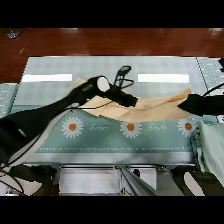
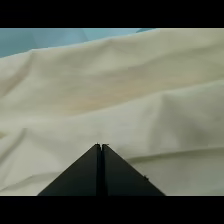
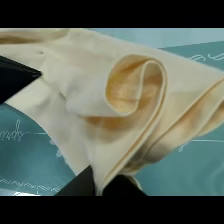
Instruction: Fold the shirts.
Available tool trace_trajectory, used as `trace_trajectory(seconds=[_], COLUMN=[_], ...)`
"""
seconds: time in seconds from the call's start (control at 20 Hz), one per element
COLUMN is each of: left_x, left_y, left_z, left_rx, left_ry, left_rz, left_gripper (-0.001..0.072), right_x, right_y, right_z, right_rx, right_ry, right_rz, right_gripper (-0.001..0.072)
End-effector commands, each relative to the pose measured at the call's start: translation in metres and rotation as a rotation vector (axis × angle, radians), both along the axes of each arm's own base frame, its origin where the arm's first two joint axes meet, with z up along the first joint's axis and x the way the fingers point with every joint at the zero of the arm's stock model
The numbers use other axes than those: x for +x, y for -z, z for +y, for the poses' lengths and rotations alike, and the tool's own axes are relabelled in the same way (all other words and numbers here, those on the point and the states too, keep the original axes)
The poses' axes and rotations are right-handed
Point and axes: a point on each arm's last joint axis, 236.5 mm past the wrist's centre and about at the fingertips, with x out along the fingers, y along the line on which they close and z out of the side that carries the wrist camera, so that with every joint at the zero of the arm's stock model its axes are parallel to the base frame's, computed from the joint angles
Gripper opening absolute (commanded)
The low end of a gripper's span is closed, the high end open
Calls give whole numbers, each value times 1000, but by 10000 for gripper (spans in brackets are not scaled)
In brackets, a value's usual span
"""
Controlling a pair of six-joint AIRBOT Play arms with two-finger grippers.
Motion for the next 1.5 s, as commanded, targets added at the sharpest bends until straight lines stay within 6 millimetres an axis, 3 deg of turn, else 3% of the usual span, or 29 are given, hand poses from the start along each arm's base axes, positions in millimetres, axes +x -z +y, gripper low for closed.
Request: trace_trajectory(seconds=[0.0,0.15,0.25,0.35,0.45,0.6,0.7,0.8,0.85,0.9,0.95,1.05,1.1,1.25,1.45], left_x=[-49,-92,-100,-81,-39,36,79,100,101,95,80,43,22,-29,-61], left_y=[33,35,30,17,-4,-54,-87,-129,-154,-174,-198,-234,-240,-224,-161], left_z=[-56,-93,-96,-82,-48,42,132,225,266,299,319,331,336,334,329], left_rx=[6,-49,-53,-61,-71,-61,18,45,36,25,-29,-100,-97,-89,-72], left_ry=[64,105,124,127,83,-31,-150,-310,-389,-465,-525,-533,-552,-564,-572], left_rz=[134,222,220,208,206,134,41,-51,-104,-143,-174,-289,-319,-336,-215], left_gripper=[15,15,16,16,16,16,17,16,16,17,17,17,16,17,17], right_x=[-11,-9,-9,-9,-6,14,33,52,61,72,83,103,112,132,138], right_y=[-9,-10,-11,-13,-17,-30,-37,-39,-38,-35,-30,-15,-4,31,74], right_z=[3,4,5,12,27,65,95,131,152,174,196,240,262,313,366], right_rx=[4,9,15,29,47,98,117,130,133,138,141,144,150,166,247], right_ry=[7,7,4,-24,-64,-135,-193,-269,-309,-347,-380,-442,-469,-520,-558], right_rz=[-34,-39,-43,-52,-66,-105,-118,-112,-108,-100,-92,-74,-57,-6,74], right_gripper=[37,37,37,38,37,38,38,38,38,38,38,38,38,38,38])
